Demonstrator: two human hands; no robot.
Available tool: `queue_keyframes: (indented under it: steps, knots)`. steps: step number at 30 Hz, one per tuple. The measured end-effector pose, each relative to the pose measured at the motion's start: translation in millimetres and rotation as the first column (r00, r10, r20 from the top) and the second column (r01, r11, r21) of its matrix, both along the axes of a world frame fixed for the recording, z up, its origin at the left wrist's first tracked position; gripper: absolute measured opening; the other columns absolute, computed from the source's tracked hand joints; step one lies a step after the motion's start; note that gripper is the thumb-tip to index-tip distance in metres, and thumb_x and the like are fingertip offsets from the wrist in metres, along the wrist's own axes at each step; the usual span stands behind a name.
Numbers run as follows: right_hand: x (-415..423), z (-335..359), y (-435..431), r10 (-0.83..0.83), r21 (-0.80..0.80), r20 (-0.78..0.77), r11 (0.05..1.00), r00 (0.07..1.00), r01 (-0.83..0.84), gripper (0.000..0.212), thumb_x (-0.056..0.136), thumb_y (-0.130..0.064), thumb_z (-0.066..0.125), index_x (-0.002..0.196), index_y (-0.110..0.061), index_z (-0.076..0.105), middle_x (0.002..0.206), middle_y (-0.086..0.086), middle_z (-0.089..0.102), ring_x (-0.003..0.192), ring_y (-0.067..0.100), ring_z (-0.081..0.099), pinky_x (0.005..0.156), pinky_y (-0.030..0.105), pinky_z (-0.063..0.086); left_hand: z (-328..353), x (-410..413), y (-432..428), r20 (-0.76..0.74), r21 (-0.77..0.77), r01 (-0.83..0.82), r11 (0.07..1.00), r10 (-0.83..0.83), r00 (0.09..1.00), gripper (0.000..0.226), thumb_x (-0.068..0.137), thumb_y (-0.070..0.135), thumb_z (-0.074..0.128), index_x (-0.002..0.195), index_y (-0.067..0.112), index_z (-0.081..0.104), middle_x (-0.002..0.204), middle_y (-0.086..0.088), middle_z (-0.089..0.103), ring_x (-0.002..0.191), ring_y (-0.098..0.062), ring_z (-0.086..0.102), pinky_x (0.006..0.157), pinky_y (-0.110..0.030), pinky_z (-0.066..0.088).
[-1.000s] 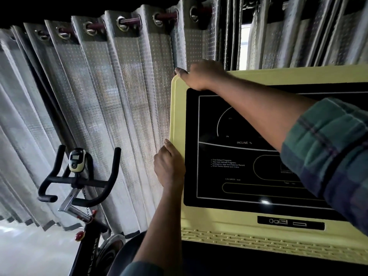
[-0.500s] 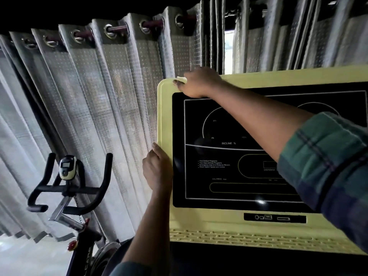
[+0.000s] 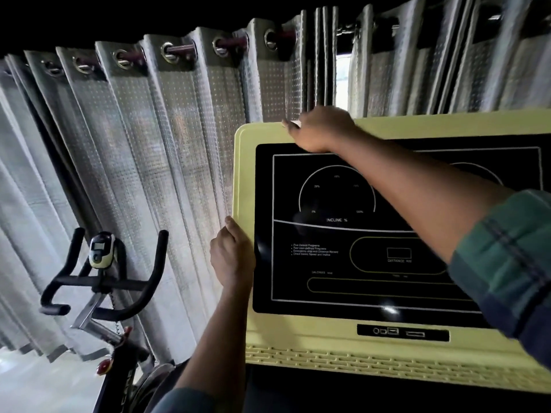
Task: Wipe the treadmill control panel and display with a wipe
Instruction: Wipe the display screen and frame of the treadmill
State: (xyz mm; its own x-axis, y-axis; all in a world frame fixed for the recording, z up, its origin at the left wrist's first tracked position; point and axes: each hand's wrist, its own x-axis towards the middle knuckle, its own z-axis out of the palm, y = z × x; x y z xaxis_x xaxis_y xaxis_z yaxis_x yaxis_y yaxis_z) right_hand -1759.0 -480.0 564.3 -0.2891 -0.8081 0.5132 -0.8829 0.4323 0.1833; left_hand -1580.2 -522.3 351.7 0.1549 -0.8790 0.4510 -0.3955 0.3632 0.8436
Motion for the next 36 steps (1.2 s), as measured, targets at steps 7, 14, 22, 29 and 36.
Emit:
queue_keyframes:
  steps: [7, 14, 22, 29, 36]
  knots:
    - [-8.2, 6.2, 5.1, 0.015, 0.058, 0.176, 0.998, 0.984, -0.025, 0.085, 0.098, -0.072, 0.015, 0.145, -0.008, 0.047, 0.155, 0.020, 0.041, 0.140, 0.037, 0.044, 0.107, 0.042, 0.041, 0.3, -0.4, -0.4, 0.003, -0.029, -0.007, 1.000, 0.007, 1.000, 0.065, 0.106, 0.037, 0.021, 0.089, -0.006, 0.068, 0.095, -0.028, 0.068, 0.091, -0.043, 0.059, 0.080, -0.049, 0.047]
    - [-27.9, -11.0, 13.1, 0.037, -0.110, 0.112, 0.994, 0.993, -0.025, 0.081, 0.096, -0.073, 0.013, 0.133, -0.016, 0.058, 0.130, 0.024, 0.061, 0.118, 0.038, 0.060, 0.092, 0.043, 0.048, -5.8, 3.8, -1.6, 0.104, -0.062, 0.030, 0.998, -0.023, 0.994, 0.053, 0.106, 0.032, 0.019, 0.115, -0.002, 0.059, 0.101, -0.025, 0.063, 0.093, -0.041, 0.056, 0.072, -0.037, 0.034]
    - [-33.7, -6.9, 15.4, 0.033, -0.092, 0.172, 0.996, 0.985, -0.018, 0.063, 0.102, -0.065, 0.021, 0.143, -0.029, 0.052, 0.138, 0.020, 0.057, 0.124, 0.037, 0.056, 0.098, 0.041, 0.045, -7.8, 2.4, -6.9, 0.071, -0.149, 0.004, 0.989, 0.007, 0.997, 0.061, 0.108, 0.036, 0.022, 0.074, 0.007, 0.063, 0.071, -0.018, 0.065, 0.067, -0.039, 0.058, 0.060, -0.037, 0.030]
    - [-29.5, -16.0, 19.9, -0.158, -0.183, 0.043, 0.969, 0.986, 0.164, 0.080, 0.100, -0.068, 0.018, 0.095, -0.005, 0.067, 0.095, 0.017, 0.066, 0.083, 0.030, 0.057, 0.079, 0.037, 0.041, -9.6, 3.6, -9.3, 0.105, -0.179, 0.026, 0.983, -0.007, 0.994, 0.053, 0.103, 0.050, 0.016, 0.087, 0.015, 0.052, 0.078, -0.018, 0.066, 0.072, -0.042, 0.057, 0.061, -0.045, 0.041]
    - [-62.6, -14.4, 40.4, -0.129, -0.133, 0.046, 0.982, 0.991, 0.134, 0.080, 0.100, -0.068, 0.015, 0.117, -0.008, 0.064, 0.114, 0.019, 0.068, 0.107, 0.034, 0.063, 0.094, 0.042, 0.050, 39.2, -15.7, -6.5, 0.114, -0.276, 0.034, 0.961, -0.002, 0.994, 0.048, 0.099, 0.038, 0.037, 0.137, 0.011, 0.041, 0.135, -0.016, 0.052, 0.120, -0.036, 0.049, 0.095, -0.049, 0.041]
